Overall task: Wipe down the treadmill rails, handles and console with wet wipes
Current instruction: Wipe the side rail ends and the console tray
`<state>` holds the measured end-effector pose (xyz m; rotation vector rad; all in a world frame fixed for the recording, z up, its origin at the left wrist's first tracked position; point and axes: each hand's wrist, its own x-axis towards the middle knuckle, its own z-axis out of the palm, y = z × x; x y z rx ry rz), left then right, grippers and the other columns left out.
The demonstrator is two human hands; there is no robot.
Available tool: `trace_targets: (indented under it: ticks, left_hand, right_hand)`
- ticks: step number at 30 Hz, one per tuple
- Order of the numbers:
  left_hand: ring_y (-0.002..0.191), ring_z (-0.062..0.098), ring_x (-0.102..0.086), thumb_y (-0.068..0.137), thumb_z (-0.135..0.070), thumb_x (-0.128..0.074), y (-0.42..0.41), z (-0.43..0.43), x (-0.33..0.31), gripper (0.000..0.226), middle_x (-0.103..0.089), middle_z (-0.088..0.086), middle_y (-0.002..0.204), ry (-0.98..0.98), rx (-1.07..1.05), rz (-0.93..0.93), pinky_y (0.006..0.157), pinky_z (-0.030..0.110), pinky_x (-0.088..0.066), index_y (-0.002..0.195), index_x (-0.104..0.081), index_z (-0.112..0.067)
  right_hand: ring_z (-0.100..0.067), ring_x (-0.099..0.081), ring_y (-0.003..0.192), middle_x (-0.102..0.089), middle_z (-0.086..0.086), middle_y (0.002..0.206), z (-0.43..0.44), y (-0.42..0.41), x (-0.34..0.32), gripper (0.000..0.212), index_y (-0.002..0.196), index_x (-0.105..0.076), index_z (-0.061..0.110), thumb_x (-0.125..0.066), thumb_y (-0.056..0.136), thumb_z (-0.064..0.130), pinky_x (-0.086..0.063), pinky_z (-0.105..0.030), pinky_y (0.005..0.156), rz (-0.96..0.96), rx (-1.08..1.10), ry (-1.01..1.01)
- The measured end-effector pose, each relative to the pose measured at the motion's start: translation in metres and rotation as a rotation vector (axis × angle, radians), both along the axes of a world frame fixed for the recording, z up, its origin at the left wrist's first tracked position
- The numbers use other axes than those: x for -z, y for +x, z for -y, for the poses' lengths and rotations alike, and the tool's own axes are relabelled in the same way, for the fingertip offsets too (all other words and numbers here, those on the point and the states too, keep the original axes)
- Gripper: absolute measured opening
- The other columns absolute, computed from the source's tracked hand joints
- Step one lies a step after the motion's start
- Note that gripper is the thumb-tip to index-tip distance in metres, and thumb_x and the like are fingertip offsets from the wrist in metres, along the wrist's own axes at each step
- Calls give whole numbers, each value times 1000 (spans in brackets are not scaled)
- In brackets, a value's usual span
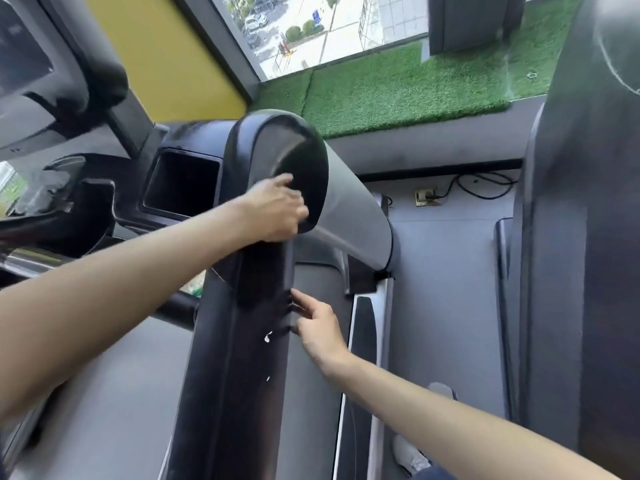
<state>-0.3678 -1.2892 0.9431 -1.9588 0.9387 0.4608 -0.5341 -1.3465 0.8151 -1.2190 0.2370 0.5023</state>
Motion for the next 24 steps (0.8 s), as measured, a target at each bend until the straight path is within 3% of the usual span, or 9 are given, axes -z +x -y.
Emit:
trace_targets:
  ticks: [3,5,8,11,14,16,18,20,24]
  left_hand:
    - [132,19,-40,101,-31,-29,9,7,5,35,-51,1,133,48,-16,151,116,41,-14,125,-52,-20]
    - [124,20,-48,100,-30,-32,-21,8,20,32,-55,-3,124,129,91,-45,109,42,-27,117,-58,-23]
    - [129,16,-44,102,-36,-26,-51,5,21,40,-56,-3,127,241,26,-251,114,41,-19,117,-59,-20]
    - [129,12,-44,102,-40,-21,-24,6,21,48,-59,-6,125,236,111,-69,117,39,-10,119,-61,-21]
    - [126,12,-45,101,-43,-23,-14,0,25,47,-60,-6,122,179,26,59,117,38,-12,118,-63,-22]
    - [119,14,-51,100,-37,-28,-45,-1,39,42,-63,-5,118,179,13,-86,112,36,-23,110,-66,-23]
    - [121,15,-51,98,-29,-32,-93,-1,49,36,-64,-5,119,247,-6,-378,110,35,-26,107,-66,-22]
    - [120,15,-51,96,-25,-36,-104,-4,44,32,-64,-3,118,293,-73,-488,109,35,-25,106,-67,-21]
    - [102,15,-58,93,-23,-40,-44,-20,29,28,-65,-8,96,70,35,-99,100,35,-32,92,-68,-21]
  right_hand:
    - [-2,-61,106,-70,15,103,0,0,-1,72,121,-66,23,-32,62,-1,-48,-41,99,-1,-11,27]
    - [-8,-63,106,-71,11,103,-4,2,3,73,116,-68,28,-31,57,6,-51,-44,96,-10,3,44]
    - [-5,-62,109,-71,11,109,-6,0,6,68,116,-67,31,-33,62,8,-50,-41,97,-51,16,32]
    - [-1,-57,114,-67,9,119,-3,-7,2,65,126,-63,21,-38,73,-6,-44,-30,105,-41,-7,-3]
    - [-2,-54,117,-63,6,124,1,-14,-3,63,130,-60,15,-38,78,-13,-42,-24,105,-11,-35,-46]
    - [-6,-58,108,-66,1,116,3,-20,-4,62,123,-65,17,-34,78,-12,-48,-23,95,-23,-70,-92]
    - [-15,-57,83,-68,-5,95,3,-29,0,49,103,-72,15,-34,80,-7,-48,-25,71,-43,-129,-172]
    - [-21,-56,74,-67,-6,85,3,-38,0,43,94,-72,14,-34,80,-2,-48,-30,65,-70,-150,-182]
    - [-16,-65,97,-73,6,99,2,-45,-2,66,109,-70,30,-29,69,-3,-54,-34,86,-31,-191,-154]
